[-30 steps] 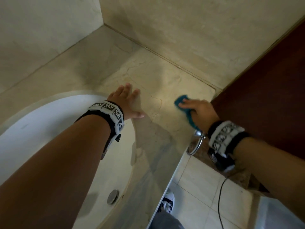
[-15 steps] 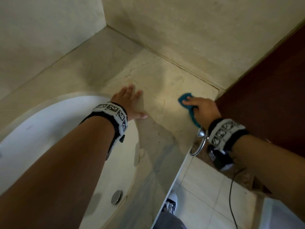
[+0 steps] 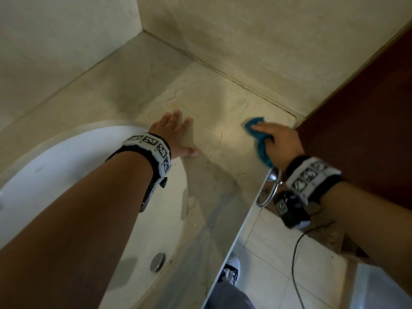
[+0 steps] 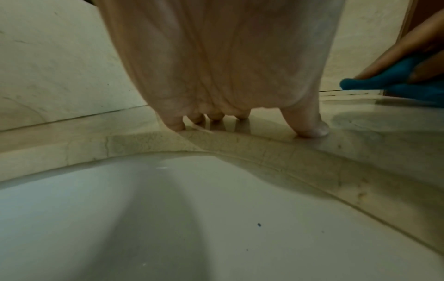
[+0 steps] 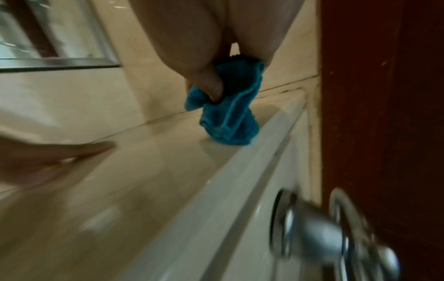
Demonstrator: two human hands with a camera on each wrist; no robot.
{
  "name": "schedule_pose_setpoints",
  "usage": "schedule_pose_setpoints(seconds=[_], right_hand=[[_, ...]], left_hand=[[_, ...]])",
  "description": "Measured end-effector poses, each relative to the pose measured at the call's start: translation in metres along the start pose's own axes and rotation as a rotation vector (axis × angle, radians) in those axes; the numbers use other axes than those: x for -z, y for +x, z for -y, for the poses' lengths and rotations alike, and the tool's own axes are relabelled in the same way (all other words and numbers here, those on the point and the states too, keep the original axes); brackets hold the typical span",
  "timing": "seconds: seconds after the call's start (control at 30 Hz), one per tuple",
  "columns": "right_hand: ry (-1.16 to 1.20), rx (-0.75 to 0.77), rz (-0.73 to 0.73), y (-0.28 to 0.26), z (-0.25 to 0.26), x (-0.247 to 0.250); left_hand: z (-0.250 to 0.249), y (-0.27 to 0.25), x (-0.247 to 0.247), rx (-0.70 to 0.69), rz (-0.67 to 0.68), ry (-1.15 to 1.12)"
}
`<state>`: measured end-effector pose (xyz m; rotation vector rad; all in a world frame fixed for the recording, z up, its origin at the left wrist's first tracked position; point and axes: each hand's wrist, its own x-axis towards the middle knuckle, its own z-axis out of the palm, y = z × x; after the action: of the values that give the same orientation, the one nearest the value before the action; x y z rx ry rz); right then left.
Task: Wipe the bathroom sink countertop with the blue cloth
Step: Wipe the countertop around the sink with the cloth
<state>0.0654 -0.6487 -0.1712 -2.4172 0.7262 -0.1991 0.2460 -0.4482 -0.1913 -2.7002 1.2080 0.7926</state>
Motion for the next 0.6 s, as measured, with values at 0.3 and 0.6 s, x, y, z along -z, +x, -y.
schedule_pose_setpoints(seconds=[0.3,0.6], right_hand=[[-0.150,0.242,0.175,0.008,0.002,-0.037],[-0.041,0.498,0.395,-0.024,0.019,-0.028]], left_hand=[[-0.001,0.001,-0.001,-0.006,-0.028,0.004],[-0.001,0.002,-0.001,0.017,-0.012,0.002]])
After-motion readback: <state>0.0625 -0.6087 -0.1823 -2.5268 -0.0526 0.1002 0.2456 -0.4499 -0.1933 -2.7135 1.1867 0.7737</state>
